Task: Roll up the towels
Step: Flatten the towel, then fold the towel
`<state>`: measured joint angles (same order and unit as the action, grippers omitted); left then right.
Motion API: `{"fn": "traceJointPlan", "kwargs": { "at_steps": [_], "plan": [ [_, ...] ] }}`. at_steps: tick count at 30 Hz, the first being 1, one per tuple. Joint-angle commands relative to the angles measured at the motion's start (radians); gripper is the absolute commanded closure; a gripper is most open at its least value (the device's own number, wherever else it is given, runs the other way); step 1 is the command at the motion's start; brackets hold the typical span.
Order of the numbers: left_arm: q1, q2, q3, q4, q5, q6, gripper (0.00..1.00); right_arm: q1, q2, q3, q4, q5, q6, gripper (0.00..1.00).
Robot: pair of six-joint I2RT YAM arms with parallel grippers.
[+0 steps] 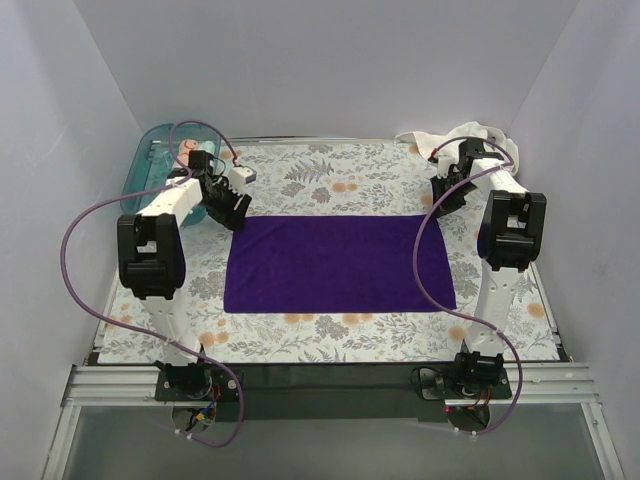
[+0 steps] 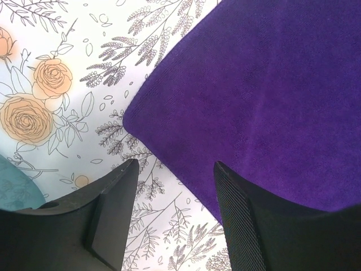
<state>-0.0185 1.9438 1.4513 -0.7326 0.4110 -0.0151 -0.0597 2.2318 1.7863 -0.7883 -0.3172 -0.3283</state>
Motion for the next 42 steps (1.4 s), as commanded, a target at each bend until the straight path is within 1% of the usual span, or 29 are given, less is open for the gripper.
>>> {"fn": "traceJointPlan", "kwargs": {
  "at_steps": [1,6,10,14,15,17,21,26,29,30,36,37,38,41,42],
  "plan": [
    [0.014,0.004,0.053,0.001,0.018,0.004,0.48,-0.005,-0.032,0.036,0.004,-0.016,0.008,0.99],
    [0.017,0.052,0.095,-0.001,0.038,-0.006,0.61,-0.006,-0.038,0.041,0.001,-0.010,0.000,0.99],
    [0.017,0.090,0.132,0.007,0.041,-0.002,0.67,-0.006,-0.037,0.041,0.001,-0.008,-0.005,0.99],
    [0.017,0.135,0.168,-0.004,0.017,0.010,0.69,-0.005,-0.032,0.041,0.001,-0.010,-0.006,0.99],
    [0.017,0.150,0.178,-0.002,0.011,0.036,0.69,-0.005,-0.031,0.041,0.001,-0.013,-0.005,0.99],
    [0.017,0.159,0.175,0.012,-0.007,0.046,0.69,-0.005,-0.029,0.039,0.000,-0.013,-0.008,0.99],
    [0.017,0.187,0.167,0.022,0.002,0.058,0.67,-0.006,-0.024,0.035,0.001,-0.011,-0.011,0.99],
    [0.017,0.201,0.149,0.038,0.005,0.060,0.70,-0.005,-0.020,0.028,0.003,-0.010,-0.015,0.99],
    [0.017,0.202,0.132,0.044,0.021,0.060,0.77,-0.006,-0.014,0.028,0.001,-0.011,-0.018,0.99],
    [0.017,0.199,0.129,0.047,0.028,0.060,0.82,-0.006,-0.014,0.030,0.001,-0.011,-0.020,0.99],
    [0.017,0.198,0.139,0.062,0.057,0.032,0.93,-0.009,0.006,0.088,0.004,-0.002,-0.018,0.99],
    [0.017,0.198,0.155,0.064,0.057,0.029,0.98,-0.012,0.009,0.099,0.004,-0.005,-0.020,0.99],
    [0.017,0.199,0.162,0.064,0.057,0.027,1.00,-0.014,0.012,0.108,0.003,-0.005,-0.020,0.99],
    [0.017,0.201,0.205,0.049,0.066,0.027,1.00,-0.022,0.014,0.153,0.000,-0.003,-0.020,0.99],
    [0.049,0.199,0.219,0.041,0.072,0.030,1.00,-0.025,0.011,0.166,-0.002,-0.005,-0.020,0.99]
  ]
}}
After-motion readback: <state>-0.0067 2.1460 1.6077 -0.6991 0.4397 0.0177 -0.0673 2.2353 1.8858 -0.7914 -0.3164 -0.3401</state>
